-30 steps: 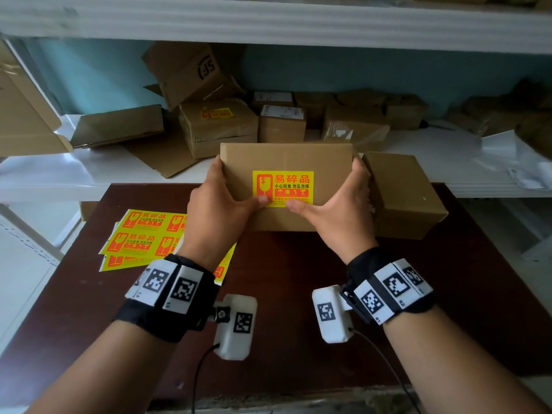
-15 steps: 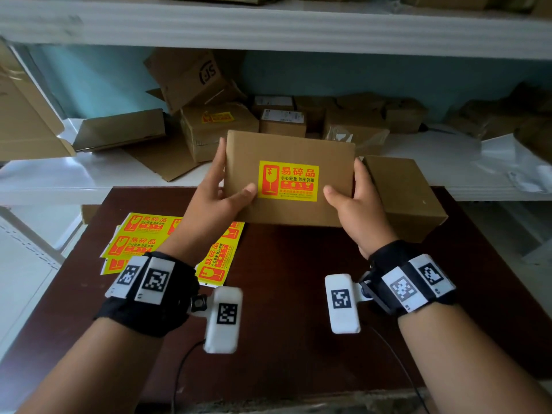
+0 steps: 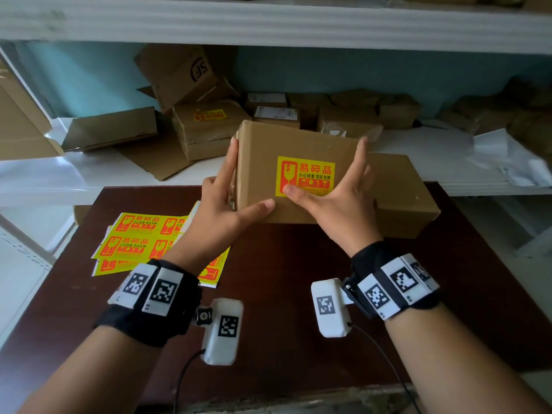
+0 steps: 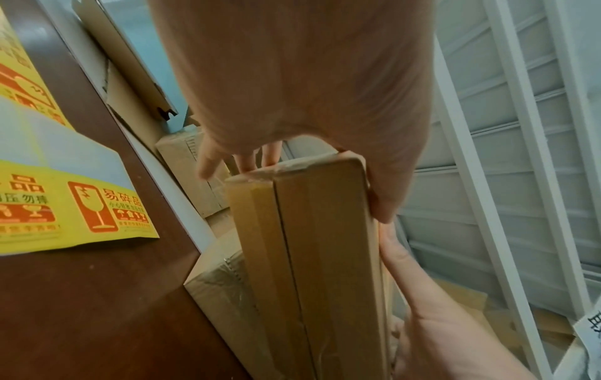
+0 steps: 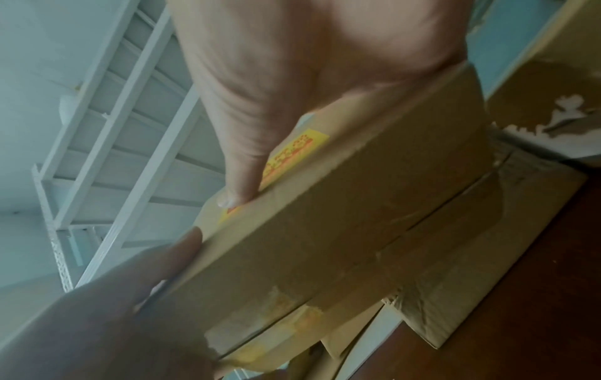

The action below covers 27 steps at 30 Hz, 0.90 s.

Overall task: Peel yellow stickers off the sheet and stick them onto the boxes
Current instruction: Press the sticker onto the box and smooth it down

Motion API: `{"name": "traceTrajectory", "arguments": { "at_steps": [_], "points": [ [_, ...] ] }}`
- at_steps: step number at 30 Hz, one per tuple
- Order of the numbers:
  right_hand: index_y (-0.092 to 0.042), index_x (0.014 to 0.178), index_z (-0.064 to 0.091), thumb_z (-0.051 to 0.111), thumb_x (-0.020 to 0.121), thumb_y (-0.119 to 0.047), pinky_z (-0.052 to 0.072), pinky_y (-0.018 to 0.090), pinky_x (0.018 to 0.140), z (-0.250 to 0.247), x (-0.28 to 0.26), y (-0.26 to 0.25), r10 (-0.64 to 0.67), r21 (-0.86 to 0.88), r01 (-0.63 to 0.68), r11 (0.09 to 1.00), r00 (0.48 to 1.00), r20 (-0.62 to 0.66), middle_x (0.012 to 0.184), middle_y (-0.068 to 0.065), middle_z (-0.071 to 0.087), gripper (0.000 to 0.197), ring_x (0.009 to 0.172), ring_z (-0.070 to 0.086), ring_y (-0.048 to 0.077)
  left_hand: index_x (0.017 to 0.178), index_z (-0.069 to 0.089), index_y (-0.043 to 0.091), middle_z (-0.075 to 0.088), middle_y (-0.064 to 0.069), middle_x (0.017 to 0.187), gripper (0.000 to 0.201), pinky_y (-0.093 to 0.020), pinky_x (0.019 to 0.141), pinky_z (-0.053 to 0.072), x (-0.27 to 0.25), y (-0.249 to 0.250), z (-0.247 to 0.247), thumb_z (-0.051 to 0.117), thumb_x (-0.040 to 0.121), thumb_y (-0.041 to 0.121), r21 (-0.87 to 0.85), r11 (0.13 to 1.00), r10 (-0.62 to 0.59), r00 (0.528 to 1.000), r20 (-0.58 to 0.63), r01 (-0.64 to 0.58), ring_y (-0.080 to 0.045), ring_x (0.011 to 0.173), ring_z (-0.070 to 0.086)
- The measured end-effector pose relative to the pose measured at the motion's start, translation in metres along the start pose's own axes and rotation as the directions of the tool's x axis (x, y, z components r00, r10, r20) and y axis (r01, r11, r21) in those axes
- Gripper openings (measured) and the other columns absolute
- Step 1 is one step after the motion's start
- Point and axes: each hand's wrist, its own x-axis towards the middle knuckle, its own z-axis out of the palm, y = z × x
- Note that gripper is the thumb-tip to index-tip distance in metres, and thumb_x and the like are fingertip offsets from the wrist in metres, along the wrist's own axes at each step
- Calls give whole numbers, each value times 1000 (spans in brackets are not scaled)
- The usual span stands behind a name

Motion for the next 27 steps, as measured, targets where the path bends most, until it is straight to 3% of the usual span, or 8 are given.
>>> {"name": "traceTrajectory", "arguments": {
  "at_steps": [3,6,11,14,17,20,24,27],
  "points": [
    [-44,156,-7,83,59,-68,35,41,108,-4,4,2,-49,71,48,996,999,10,167,0,11,134,149,27,27,146,10,65,40,0,142,99,-19,88,45,1,-2,-5,79,79,43,-13,1000,9,999,-41,-10,-10,123,49],
    [-44,157,4,88,64,-53,25,29,103,-10,9,6,-100,137,98,986,995,10,167,-7,14,125,148,24,14,146,14,65,42,1,144,96,-21,87,48,2,-2,-10,77,80,36,-72,997,-5,1000,-29,3,-14,125,50],
    [-42,155,20,90,70,-38,26,25,107,-15,13,9,-149,182,146,972,989,0,160,-13,28,111,135,24,-3,149,18,58,51,1,138,98,-16,76,54,4,-2,-17,77,83,16,-116,993,-4,1000,-7,3,-3,108,61],
    [-43,157,19,88,74,-30,23,24,109,-20,15,8,-185,192,180,965,983,9,163,-14,24,108,136,19,-7,149,18,59,51,2,136,99,-13,74,53,5,-1,-21,77,81,18,-113,994,-3,1000,-12,1,2,103,61],
    [-51,155,15,87,76,-27,30,32,116,-23,17,10,-208,208,200,958,978,18,164,-11,25,108,142,24,-3,145,21,64,53,0,136,102,-29,88,55,6,0,-26,84,75,25,-137,990,-27,1000,2,27,-14,116,59],
    [-71,142,11,85,78,-28,42,51,113,-23,16,11,-235,213,222,951,971,34,162,-5,30,107,143,41,17,144,24,65,56,-7,137,101,-48,100,51,7,0,-31,84,73,26,-176,983,-47,998,42,54,-27,122,60],
    [-71,141,11,83,81,-23,44,52,111,-21,15,10,-253,208,241,948,967,37,162,-3,32,106,141,46,21,147,21,61,59,-2,136,102,-39,97,53,7,-3,-32,82,77,18,-209,976,-51,997,62,63,-22,123,60],
    [-63,149,11,79,85,-22,41,48,114,-19,14,12,-207,226,189,955,977,56,162,-3,31,102,143,41,18,147,20,62,57,-2,139,101,-39,97,53,8,-3,-31,81,76,23,-198,979,-47,998,52,56,-24,125,58]
  ]
}}
